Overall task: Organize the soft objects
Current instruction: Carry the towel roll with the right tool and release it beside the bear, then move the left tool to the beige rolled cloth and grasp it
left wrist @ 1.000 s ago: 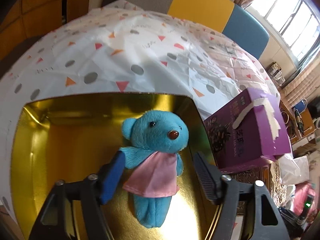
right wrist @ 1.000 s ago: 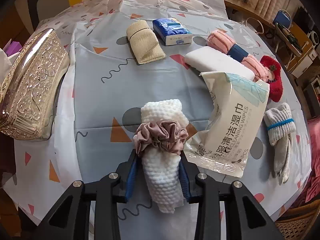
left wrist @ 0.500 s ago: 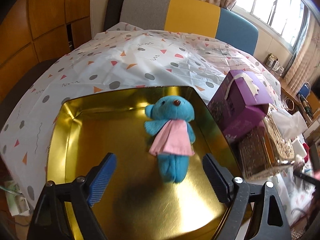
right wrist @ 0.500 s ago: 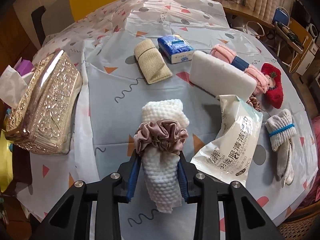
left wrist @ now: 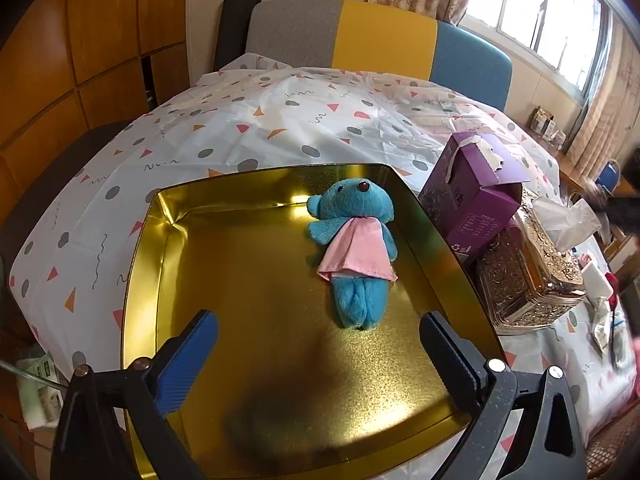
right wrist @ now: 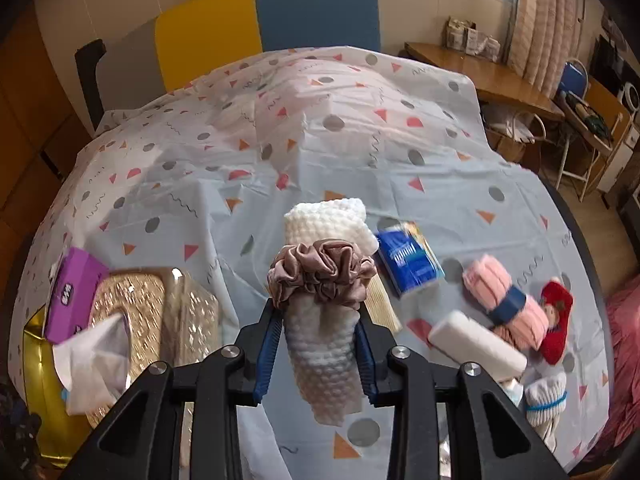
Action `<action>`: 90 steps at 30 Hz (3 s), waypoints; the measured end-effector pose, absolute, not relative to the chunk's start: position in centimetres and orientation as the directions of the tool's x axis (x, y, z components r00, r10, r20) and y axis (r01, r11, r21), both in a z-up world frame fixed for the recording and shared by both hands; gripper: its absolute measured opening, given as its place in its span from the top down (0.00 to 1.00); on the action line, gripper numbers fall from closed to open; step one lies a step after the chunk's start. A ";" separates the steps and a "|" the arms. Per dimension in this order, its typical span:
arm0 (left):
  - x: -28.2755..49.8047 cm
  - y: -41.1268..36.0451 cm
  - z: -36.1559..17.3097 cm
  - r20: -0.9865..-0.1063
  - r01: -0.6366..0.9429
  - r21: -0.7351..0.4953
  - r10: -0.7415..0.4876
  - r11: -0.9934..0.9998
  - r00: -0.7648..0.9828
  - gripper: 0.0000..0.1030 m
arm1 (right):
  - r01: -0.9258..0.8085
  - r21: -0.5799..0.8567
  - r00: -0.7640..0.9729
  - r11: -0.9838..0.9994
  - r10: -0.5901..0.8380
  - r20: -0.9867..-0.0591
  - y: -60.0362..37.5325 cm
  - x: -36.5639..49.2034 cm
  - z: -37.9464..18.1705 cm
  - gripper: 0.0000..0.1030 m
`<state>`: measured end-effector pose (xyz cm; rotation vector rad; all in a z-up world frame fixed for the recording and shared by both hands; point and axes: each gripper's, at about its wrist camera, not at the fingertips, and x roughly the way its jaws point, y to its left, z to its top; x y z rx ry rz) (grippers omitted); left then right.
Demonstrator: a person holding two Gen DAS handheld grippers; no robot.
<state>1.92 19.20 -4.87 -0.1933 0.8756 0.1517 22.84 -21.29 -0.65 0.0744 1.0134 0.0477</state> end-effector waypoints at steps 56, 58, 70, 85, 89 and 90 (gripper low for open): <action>-2.3 22.1 -4.4 -0.737 -0.389 -0.030 0.242 0.921 0.631 0.00 | -0.646 -0.064 0.508 0.761 0.366 -0.780 4.0 5.0 -4.5 0.34; -2.4 22.0 -4.4 -0.737 -0.385 -0.032 0.238 0.922 0.632 0.00 | -0.631 -0.061 0.524 0.774 0.366 -0.769 2.7 5.1 -3.9 0.34; -2.1 20.0 -3.8 -0.716 -0.318 -0.010 0.215 0.948 0.664 0.00 | -0.431 -0.038 0.636 0.902 0.273 -0.722 -8.0 6.9 -1.5 0.34; -2.0 15.2 -0.5 -0.609 -0.040 -0.118 -0.041 0.992 0.792 0.00 | 0.128 0.098 0.706 0.987 -0.021 -0.707 -29.0 10.2 -2.2 0.34; -1.1 12.4 0.5 -0.616 0.044 -0.113 -0.105 0.993 0.780 0.00 | 0.335 0.140 0.682 0.932 -0.137 -0.719 -35.6 9.8 -3.7 0.34; -0.8 11.8 0.9 -0.617 0.063 -0.124 -0.127 0.990 0.777 0.00 | 0.377 0.159 0.673 0.913 -0.152 -0.724 -37.0 9.4 -4.3 0.34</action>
